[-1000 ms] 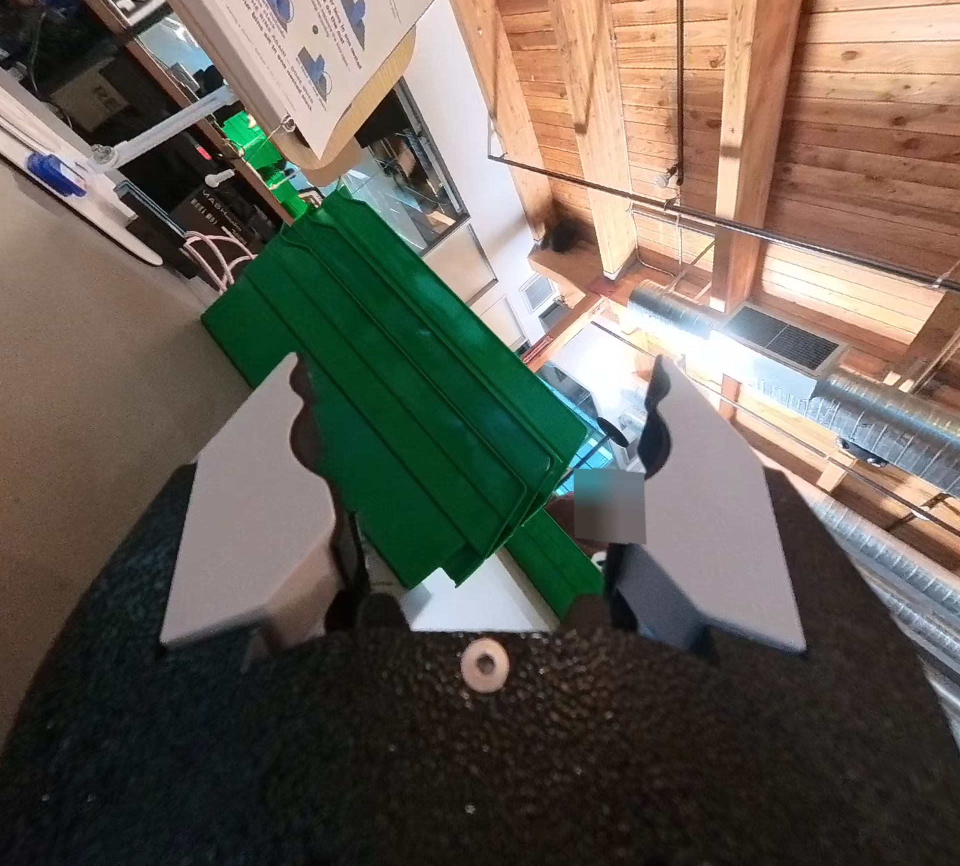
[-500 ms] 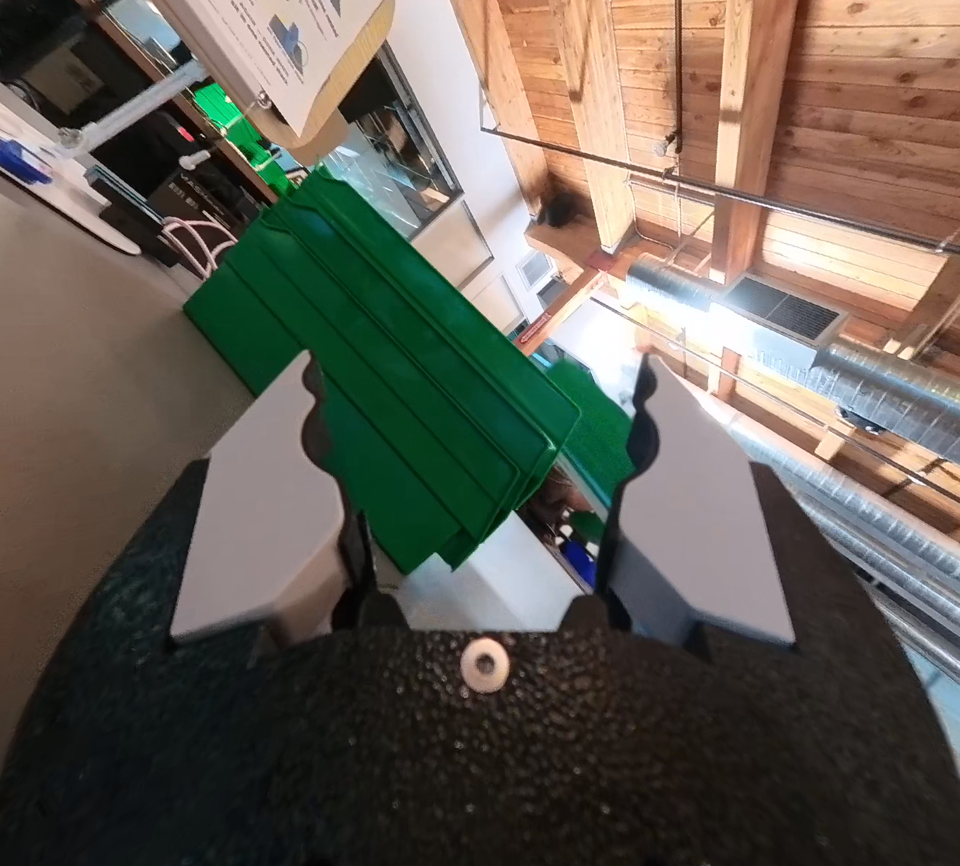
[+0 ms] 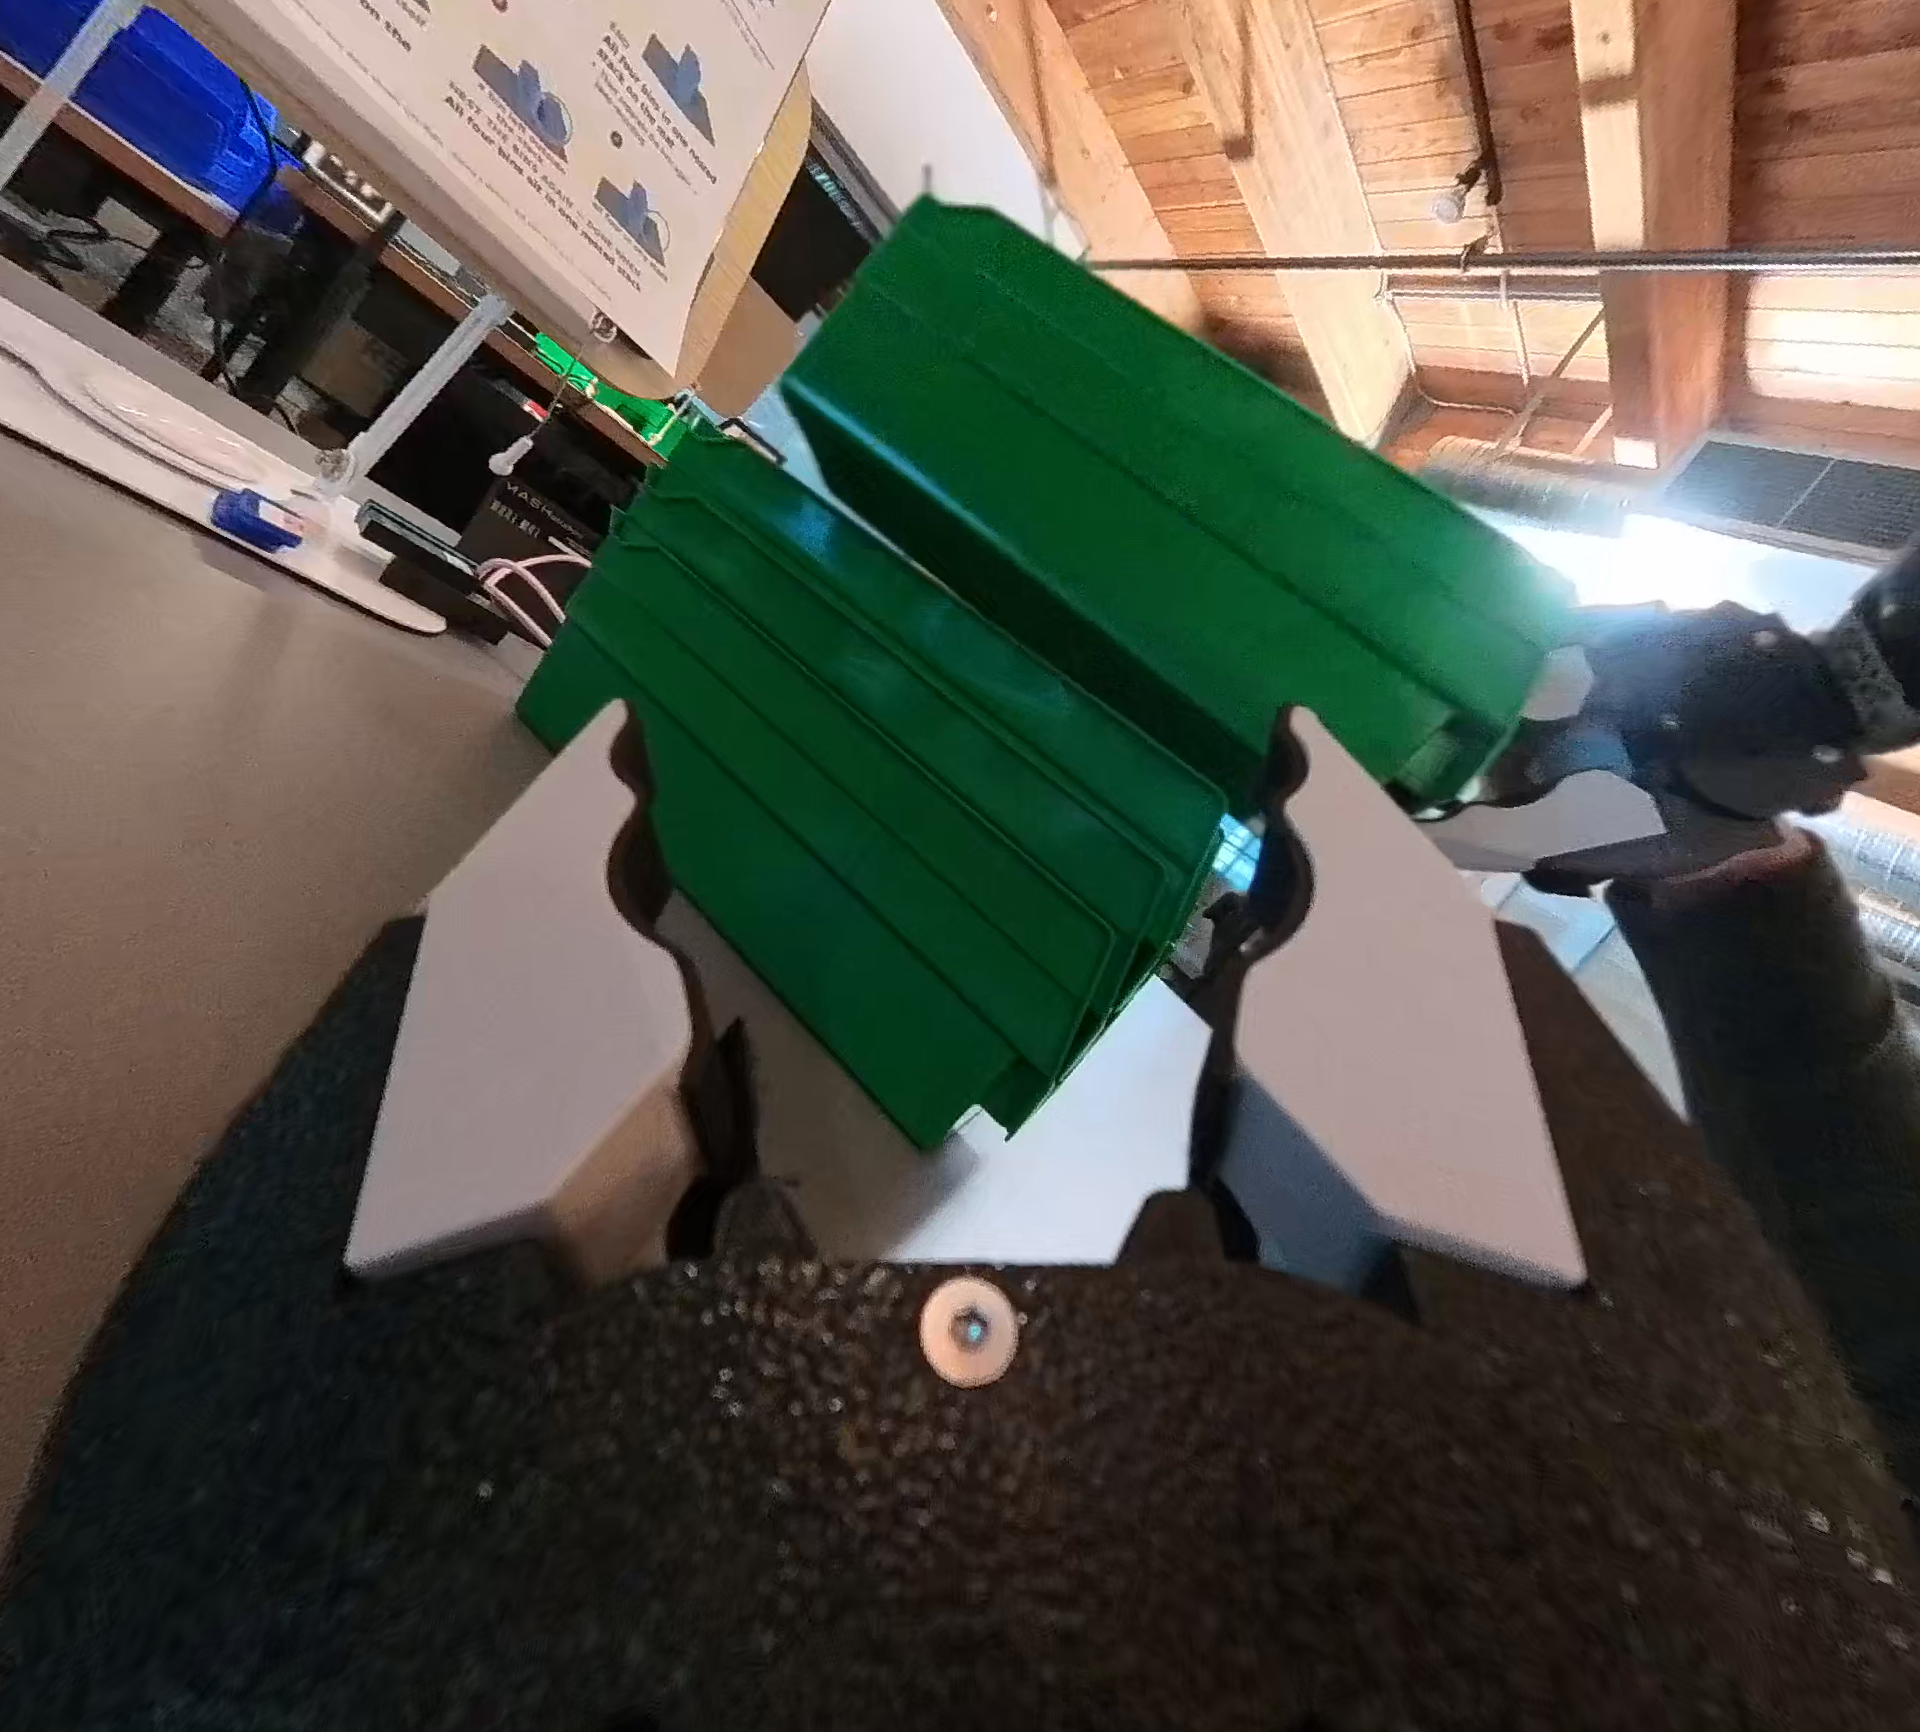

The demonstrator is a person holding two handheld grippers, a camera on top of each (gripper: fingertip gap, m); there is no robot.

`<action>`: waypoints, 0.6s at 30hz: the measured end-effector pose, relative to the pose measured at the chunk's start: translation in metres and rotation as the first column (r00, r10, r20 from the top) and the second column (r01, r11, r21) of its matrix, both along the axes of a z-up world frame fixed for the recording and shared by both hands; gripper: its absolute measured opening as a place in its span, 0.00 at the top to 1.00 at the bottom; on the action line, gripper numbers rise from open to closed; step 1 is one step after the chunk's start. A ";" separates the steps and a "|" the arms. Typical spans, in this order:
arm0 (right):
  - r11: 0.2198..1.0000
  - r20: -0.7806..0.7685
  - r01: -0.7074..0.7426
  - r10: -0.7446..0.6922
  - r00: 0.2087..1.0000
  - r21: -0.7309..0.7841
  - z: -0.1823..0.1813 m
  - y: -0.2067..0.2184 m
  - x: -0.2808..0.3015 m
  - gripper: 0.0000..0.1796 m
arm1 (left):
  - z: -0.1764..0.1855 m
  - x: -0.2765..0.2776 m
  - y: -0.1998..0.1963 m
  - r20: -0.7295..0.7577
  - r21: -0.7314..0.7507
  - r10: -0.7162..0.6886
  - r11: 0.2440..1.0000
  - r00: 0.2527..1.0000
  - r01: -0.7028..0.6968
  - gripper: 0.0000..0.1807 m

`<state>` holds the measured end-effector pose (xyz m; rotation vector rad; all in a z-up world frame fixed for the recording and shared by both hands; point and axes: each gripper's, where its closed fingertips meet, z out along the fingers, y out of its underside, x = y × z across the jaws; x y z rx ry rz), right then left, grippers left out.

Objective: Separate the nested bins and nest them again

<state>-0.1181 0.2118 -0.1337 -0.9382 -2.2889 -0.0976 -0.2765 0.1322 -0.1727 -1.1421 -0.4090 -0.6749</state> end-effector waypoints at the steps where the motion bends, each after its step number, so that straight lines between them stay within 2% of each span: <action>1: 1.000 0.018 0.014 -0.014 1.000 0.009 -0.004 0.001 -0.003 0.87 | 0.000 0.001 0.000 0.009 0.007 -0.011 1.000 1.000 0.011 0.37; 6: 0.996 0.056 0.084 -0.087 0.995 0.043 -0.014 0.012 -0.009 0.87 | 0.002 -0.001 -0.002 0.045 0.033 -0.031 0.999 0.998 0.030 0.37; 18: 0.996 0.082 0.083 -0.085 0.993 0.027 -0.039 0.021 -0.027 0.87 | 0.003 -0.005 -0.002 0.046 0.044 -0.010 0.999 0.999 0.008 0.36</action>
